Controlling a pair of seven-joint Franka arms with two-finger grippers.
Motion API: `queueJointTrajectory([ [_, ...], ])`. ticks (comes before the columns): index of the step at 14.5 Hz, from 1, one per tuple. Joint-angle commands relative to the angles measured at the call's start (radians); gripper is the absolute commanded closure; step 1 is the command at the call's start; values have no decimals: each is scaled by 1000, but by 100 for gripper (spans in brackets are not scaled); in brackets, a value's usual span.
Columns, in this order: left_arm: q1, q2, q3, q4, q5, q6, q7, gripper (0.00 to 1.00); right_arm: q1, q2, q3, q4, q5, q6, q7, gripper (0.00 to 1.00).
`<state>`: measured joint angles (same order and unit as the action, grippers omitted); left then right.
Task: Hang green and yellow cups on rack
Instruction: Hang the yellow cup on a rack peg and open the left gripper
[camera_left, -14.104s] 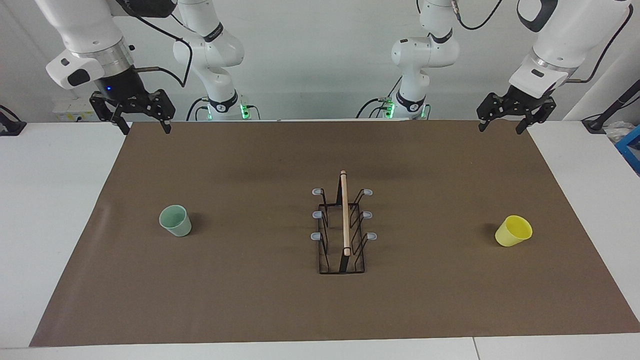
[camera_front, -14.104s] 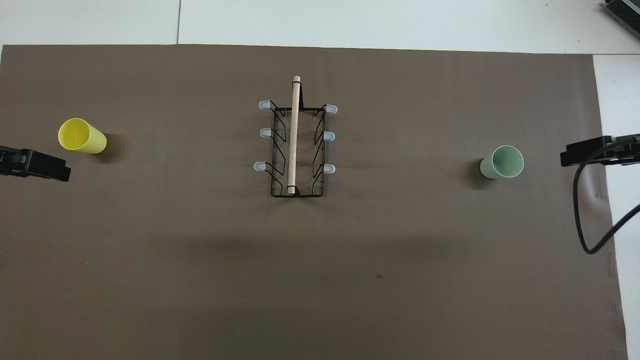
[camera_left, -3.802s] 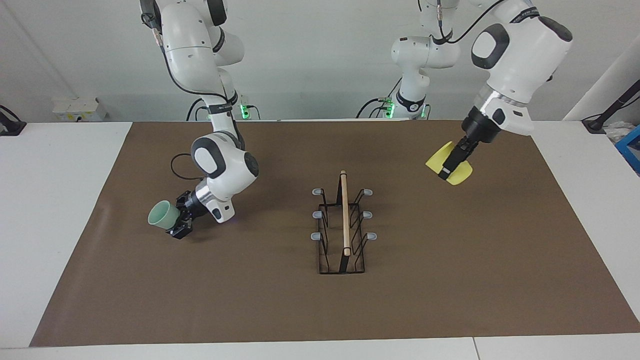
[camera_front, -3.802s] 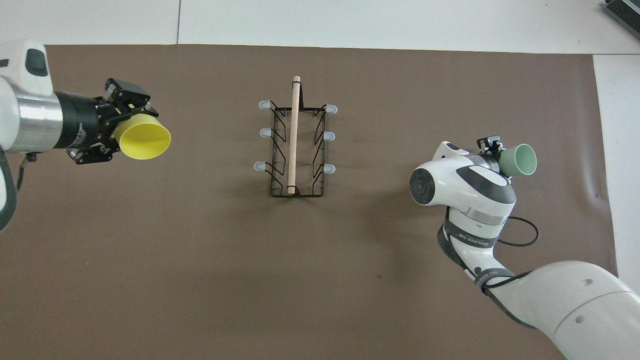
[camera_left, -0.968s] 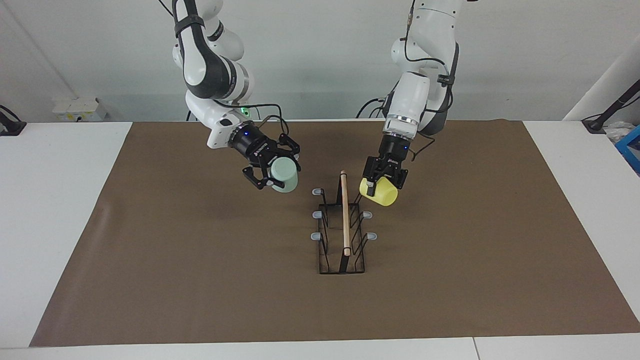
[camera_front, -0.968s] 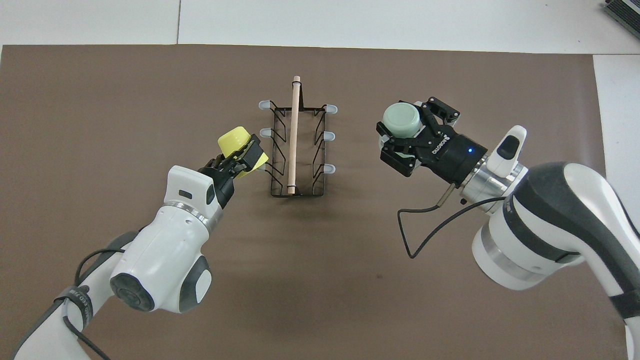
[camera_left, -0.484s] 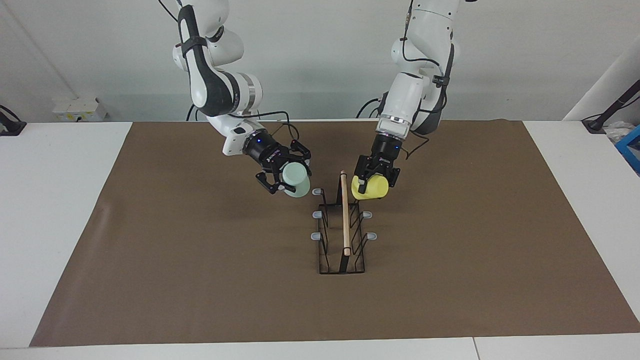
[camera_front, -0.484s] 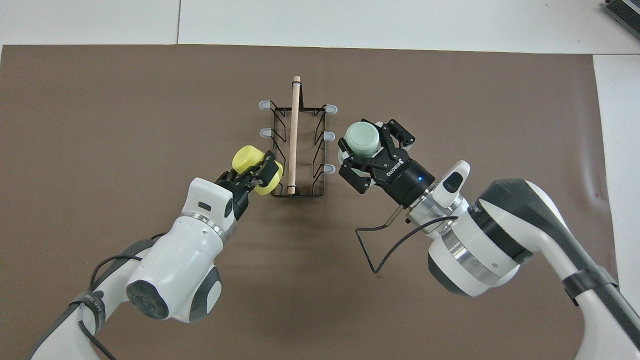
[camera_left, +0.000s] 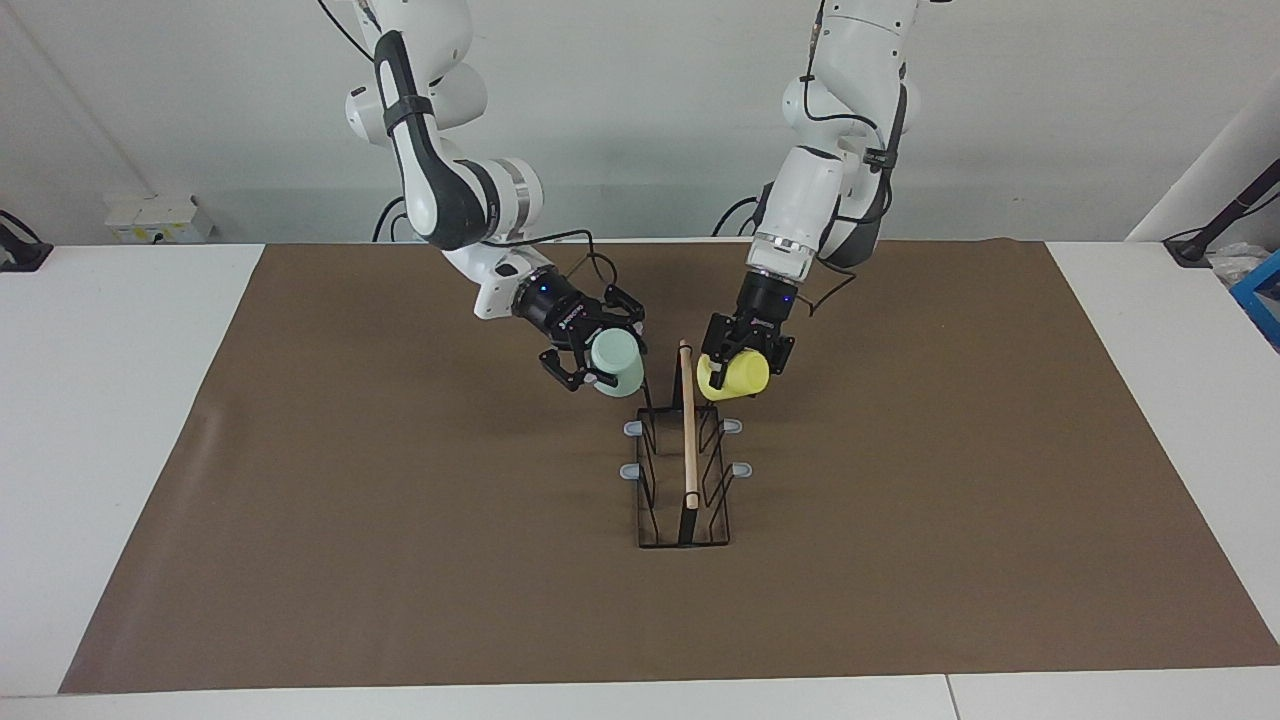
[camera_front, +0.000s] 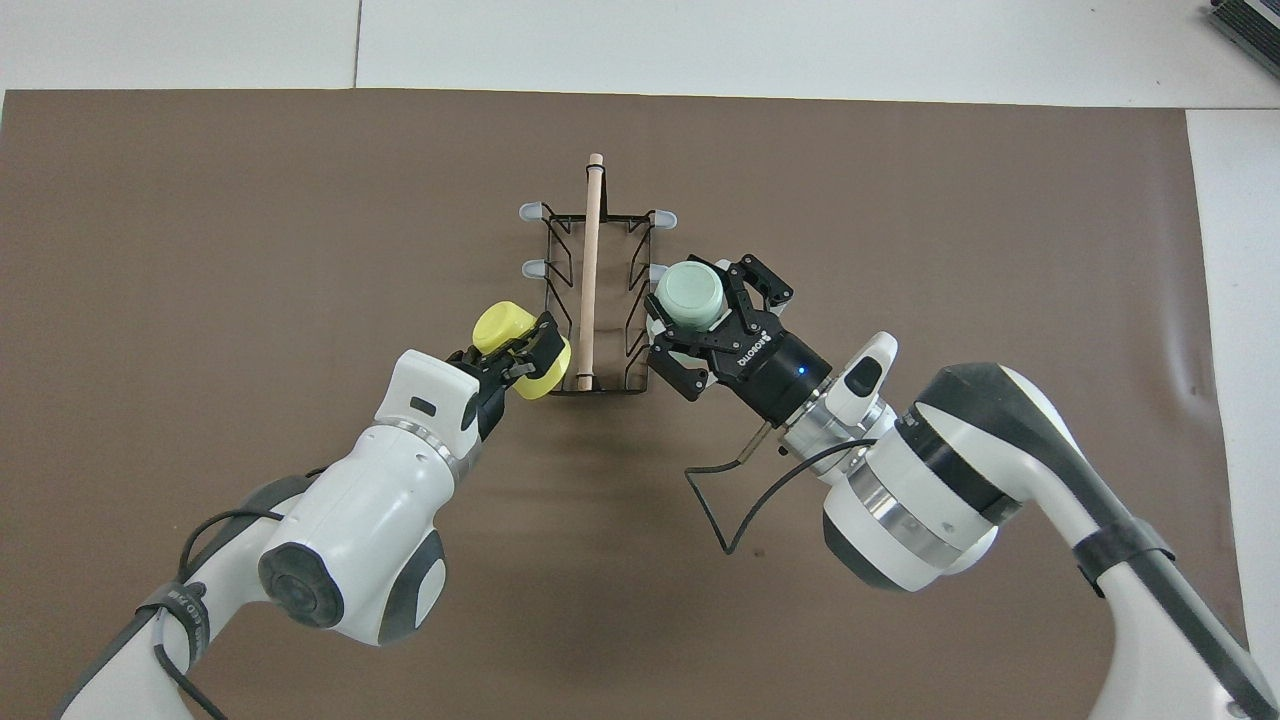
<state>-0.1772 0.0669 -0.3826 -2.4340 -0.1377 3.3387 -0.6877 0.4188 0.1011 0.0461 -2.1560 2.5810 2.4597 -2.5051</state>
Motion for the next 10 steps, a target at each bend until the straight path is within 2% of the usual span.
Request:
queueJointTrajectory([
  [1,-1,-45,-13,2,15,-116,3,16,9,22,-2,1,139,-14,-107,92],
  [2,1,-45,-13,16,15,-129,4,1,8,25,-2,1,139,-21,-118,92],
  [7,22,-45,-12,102,15,-307,13,0,12,48,-2,4,177,-56,-124,92],
  [10,42,-47,-5,174,15,-425,25,0,12,98,-2,8,211,-132,-161,92],
])
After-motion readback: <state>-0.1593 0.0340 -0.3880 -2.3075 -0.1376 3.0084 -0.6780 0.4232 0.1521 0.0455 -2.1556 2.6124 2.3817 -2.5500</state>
